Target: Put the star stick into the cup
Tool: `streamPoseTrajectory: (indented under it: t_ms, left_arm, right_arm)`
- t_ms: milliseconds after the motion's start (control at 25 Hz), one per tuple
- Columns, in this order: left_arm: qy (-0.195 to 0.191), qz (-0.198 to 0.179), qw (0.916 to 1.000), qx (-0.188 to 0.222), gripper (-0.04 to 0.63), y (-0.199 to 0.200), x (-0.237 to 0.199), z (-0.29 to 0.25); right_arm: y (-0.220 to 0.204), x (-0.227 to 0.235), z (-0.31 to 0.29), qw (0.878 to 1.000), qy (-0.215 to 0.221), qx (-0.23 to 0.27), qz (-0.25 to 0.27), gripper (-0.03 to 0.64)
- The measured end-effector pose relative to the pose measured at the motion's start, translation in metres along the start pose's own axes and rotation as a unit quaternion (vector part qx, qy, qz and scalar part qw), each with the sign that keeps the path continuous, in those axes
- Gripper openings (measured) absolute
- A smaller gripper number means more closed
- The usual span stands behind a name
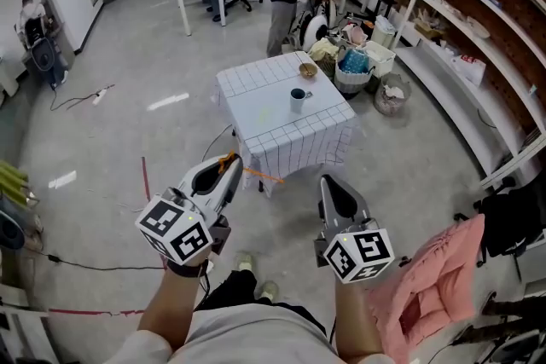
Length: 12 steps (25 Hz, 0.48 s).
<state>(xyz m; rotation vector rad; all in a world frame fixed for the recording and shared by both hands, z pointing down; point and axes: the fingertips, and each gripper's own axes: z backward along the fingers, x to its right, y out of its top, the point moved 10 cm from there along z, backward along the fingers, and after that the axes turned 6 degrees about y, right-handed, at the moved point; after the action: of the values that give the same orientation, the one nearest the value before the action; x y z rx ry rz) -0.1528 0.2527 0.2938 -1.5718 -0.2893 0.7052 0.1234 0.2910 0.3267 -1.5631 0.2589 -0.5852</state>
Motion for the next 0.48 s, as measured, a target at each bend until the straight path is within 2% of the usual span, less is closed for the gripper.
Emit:
streamPoseTrajectory:
  t_ms: [480]
  left_arm:
    - [-0.017, 0.005, 0.9998, -0.011, 0.021, -0.004, -0.032, -0.060]
  right_arm:
    - [0.000, 0.035, -0.043, 1.000, -0.021, -0.009, 0.001, 0.012]
